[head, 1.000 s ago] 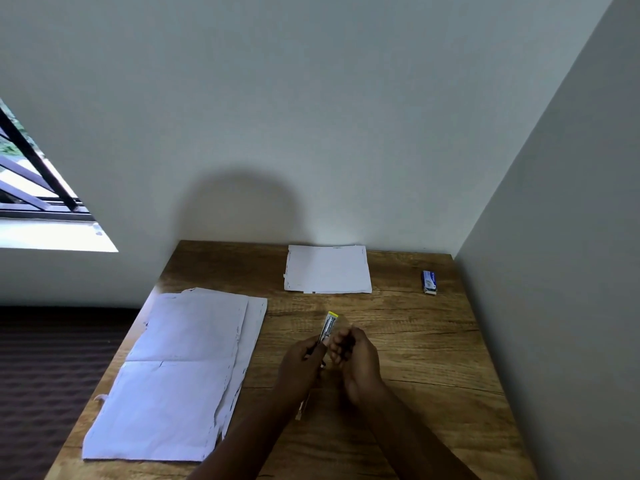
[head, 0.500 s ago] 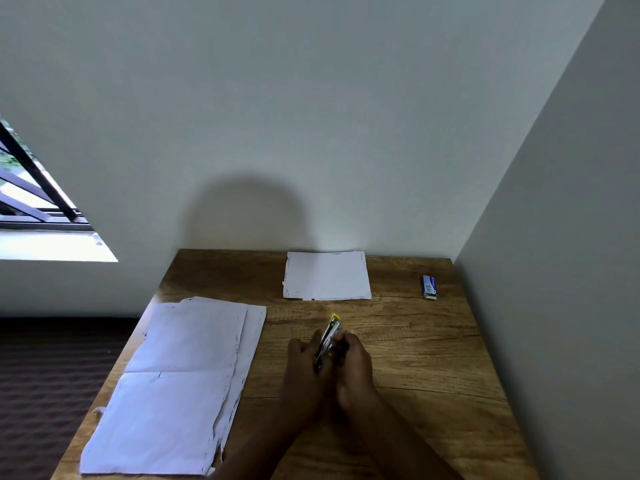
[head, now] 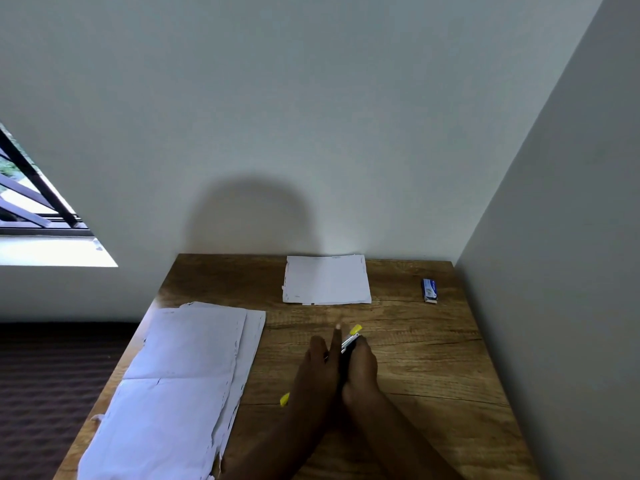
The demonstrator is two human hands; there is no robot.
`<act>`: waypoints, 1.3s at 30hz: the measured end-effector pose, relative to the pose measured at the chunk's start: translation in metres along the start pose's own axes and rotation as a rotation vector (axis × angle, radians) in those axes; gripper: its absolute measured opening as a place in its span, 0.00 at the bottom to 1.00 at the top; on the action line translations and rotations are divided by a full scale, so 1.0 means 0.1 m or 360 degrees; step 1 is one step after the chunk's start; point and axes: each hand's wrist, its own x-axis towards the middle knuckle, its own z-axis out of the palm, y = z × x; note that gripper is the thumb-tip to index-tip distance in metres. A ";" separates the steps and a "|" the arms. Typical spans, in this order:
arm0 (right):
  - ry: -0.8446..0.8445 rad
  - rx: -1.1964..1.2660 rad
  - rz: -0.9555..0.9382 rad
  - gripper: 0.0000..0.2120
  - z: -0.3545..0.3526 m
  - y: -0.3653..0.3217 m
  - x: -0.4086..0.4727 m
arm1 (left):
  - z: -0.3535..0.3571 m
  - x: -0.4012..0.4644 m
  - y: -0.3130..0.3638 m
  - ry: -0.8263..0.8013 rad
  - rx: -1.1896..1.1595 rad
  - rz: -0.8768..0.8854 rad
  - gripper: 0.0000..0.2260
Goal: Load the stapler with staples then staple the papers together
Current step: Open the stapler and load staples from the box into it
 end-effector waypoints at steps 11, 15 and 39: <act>-0.0239 -0.0734 -0.0223 0.10 -0.32 -0.17 0.22 | -0.37 0.24 -0.20 -0.0703 -0.0771 -0.0532 0.06; -0.0288 -0.0839 -0.0102 0.09 -0.40 -0.26 0.26 | -0.43 0.31 -0.20 -0.0798 -0.0661 -0.0549 0.09; -0.0185 -0.1605 -0.0496 0.08 -0.81 -0.41 0.24 | -0.08 0.54 -0.13 -0.0700 0.0575 -0.0122 0.06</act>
